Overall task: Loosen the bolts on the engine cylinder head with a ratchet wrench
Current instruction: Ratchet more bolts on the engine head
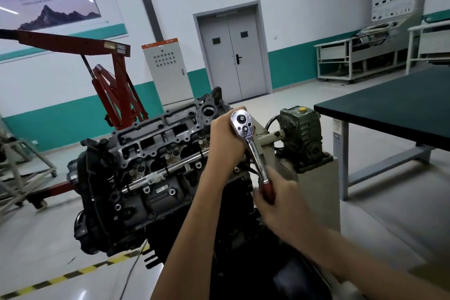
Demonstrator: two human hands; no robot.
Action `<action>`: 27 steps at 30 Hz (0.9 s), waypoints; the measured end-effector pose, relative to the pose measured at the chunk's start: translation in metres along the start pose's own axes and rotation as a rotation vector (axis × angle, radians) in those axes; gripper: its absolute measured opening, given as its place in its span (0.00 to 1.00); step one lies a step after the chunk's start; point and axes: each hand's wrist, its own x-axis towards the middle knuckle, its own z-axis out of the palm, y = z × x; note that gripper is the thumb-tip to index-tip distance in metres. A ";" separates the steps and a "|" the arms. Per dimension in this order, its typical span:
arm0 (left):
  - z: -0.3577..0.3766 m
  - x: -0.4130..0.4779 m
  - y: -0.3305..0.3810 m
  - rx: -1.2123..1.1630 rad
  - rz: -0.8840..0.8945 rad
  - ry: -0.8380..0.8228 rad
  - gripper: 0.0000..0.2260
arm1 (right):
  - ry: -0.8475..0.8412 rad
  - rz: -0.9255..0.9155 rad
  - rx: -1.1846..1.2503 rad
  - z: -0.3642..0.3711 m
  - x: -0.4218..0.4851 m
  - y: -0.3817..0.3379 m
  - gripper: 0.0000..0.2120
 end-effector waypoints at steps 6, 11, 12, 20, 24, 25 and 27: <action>-0.003 0.002 0.004 0.008 -0.039 -0.056 0.09 | -0.311 -0.297 -0.508 -0.097 0.067 0.034 0.09; -0.008 0.002 0.005 0.028 -0.040 -0.072 0.02 | -0.248 -0.520 -0.835 -0.124 0.125 0.020 0.08; -0.009 0.001 0.004 0.023 -0.034 -0.066 0.01 | -0.238 -0.519 -0.833 -0.122 0.124 0.020 0.07; 0.004 -0.008 -0.002 0.018 0.102 0.081 0.03 | -0.079 -0.018 -0.319 -0.043 0.018 0.018 0.05; 0.002 -0.006 -0.010 -0.030 0.060 0.068 0.17 | 0.067 0.090 0.090 0.020 -0.009 -0.022 0.10; 0.000 -0.005 -0.010 -0.048 0.051 0.037 0.16 | 0.085 0.098 0.146 0.028 -0.010 -0.028 0.12; -0.004 -0.003 -0.009 -0.061 0.028 0.003 0.16 | 0.090 0.075 0.164 0.029 -0.009 -0.028 0.14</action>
